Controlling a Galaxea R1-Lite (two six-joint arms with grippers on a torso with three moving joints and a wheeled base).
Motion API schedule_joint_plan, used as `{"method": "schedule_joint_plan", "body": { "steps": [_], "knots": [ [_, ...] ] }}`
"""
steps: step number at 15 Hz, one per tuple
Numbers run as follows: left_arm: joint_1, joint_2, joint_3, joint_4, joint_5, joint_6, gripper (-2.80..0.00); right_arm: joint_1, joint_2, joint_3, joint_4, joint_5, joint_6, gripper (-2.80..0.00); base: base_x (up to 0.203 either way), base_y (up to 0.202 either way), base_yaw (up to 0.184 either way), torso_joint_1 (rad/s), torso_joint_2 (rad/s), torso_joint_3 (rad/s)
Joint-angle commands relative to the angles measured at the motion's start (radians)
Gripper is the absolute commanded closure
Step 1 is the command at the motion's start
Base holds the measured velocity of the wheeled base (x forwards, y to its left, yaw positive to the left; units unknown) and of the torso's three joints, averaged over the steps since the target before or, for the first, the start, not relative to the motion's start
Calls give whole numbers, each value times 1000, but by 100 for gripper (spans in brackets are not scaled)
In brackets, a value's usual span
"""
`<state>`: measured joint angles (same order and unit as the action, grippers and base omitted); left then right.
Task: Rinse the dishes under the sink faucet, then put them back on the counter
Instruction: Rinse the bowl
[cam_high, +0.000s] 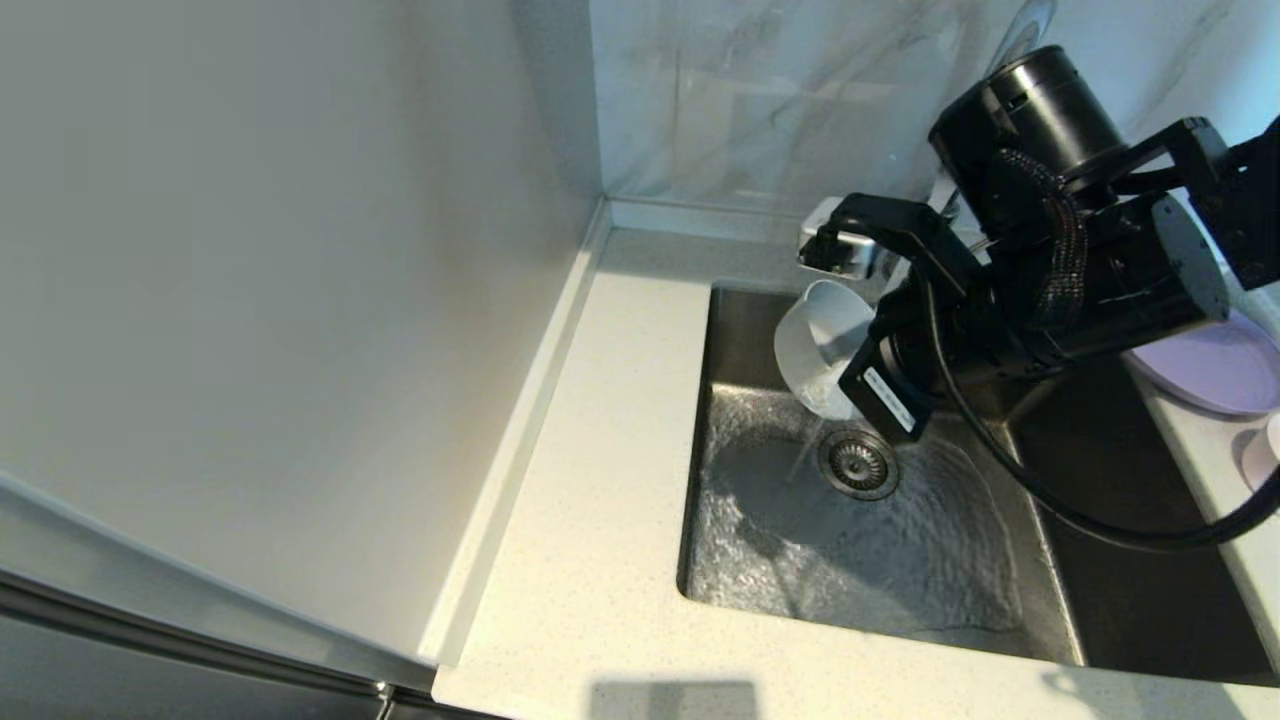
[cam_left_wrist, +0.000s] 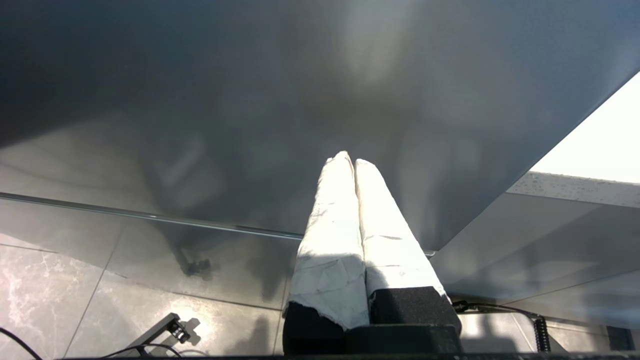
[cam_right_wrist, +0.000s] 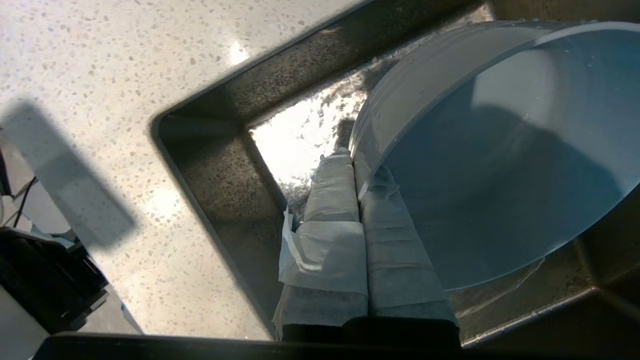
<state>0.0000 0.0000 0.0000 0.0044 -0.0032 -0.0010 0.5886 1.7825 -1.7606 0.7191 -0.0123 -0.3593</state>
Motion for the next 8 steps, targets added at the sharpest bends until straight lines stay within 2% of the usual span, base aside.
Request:
{"method": "schedule_joint_plan", "body": {
  "steps": [1,8],
  "knots": [
    [0,0,0,0,0,-1,0,-13,18,0,0,-3,-1,0,0,0,0,0,0,0],
    [0,0,0,0,0,-1,0,-59,36,0,-39,-14,-1,0,0,0,0,0,0,0]
  ]
}}
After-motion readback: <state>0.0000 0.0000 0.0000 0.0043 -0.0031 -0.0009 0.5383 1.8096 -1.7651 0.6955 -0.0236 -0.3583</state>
